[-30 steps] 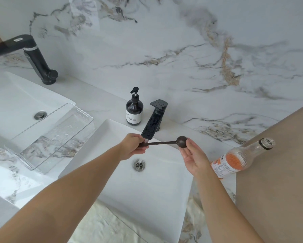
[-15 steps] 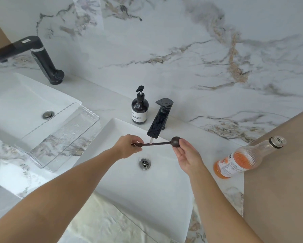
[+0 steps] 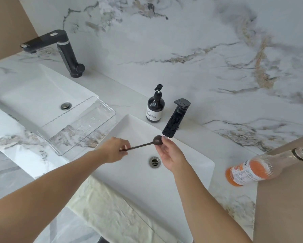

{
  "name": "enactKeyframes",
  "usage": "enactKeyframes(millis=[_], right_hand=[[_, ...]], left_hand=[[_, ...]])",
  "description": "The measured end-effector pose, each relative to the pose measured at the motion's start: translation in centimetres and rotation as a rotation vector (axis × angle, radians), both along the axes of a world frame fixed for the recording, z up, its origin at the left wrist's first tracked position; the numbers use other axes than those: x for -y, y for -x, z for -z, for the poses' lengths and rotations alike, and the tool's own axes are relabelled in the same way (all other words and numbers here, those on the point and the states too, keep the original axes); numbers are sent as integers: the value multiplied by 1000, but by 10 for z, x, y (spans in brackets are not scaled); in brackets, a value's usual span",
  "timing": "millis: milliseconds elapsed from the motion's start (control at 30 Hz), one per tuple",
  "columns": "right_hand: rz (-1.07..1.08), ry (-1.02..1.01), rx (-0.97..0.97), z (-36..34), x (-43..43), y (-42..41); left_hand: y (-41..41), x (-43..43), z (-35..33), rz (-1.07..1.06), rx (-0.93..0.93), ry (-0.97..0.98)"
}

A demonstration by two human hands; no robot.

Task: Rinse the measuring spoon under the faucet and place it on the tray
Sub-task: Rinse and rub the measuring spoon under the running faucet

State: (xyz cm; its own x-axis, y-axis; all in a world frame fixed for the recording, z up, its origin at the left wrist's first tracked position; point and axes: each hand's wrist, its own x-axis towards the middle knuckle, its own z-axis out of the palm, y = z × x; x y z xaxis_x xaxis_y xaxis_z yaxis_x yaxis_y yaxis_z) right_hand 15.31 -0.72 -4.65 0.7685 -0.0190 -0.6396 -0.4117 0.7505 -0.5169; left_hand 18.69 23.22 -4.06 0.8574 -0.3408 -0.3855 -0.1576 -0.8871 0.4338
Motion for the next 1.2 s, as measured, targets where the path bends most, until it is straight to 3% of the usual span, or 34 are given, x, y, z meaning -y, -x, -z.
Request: enactKeyframes(millis=[167, 300, 467, 633, 767, 967, 1033, 1133, 1200], right_hand=[[-12, 77, -85, 1, 12, 2], [-32, 60, -45, 0, 13, -4], [-173, 569, -12, 2, 8, -17], [-311, 516, 89, -4, 8, -18], [-340, 828, -49, 0, 3, -17], [-407, 471, 32, -7, 14, -16], [-426, 587, 34, -10, 13, -17], [-339, 977, -17, -9, 10, -15], [-358, 1007, -14, -10, 13, -12]], left_hand=[[33, 49, -1, -193, -624, 572], [51, 67, 1, -317, -801, 733], [74, 64, 14, -482, -818, 839], [78, 46, 18, -487, -780, 825], [73, 39, 14, -459, -704, 782], [62, 27, 7, -391, -672, 693], [60, 29, 8, -373, -647, 667], [57, 34, 9, -374, -642, 680], [55, 35, 9, -365, -662, 700]])
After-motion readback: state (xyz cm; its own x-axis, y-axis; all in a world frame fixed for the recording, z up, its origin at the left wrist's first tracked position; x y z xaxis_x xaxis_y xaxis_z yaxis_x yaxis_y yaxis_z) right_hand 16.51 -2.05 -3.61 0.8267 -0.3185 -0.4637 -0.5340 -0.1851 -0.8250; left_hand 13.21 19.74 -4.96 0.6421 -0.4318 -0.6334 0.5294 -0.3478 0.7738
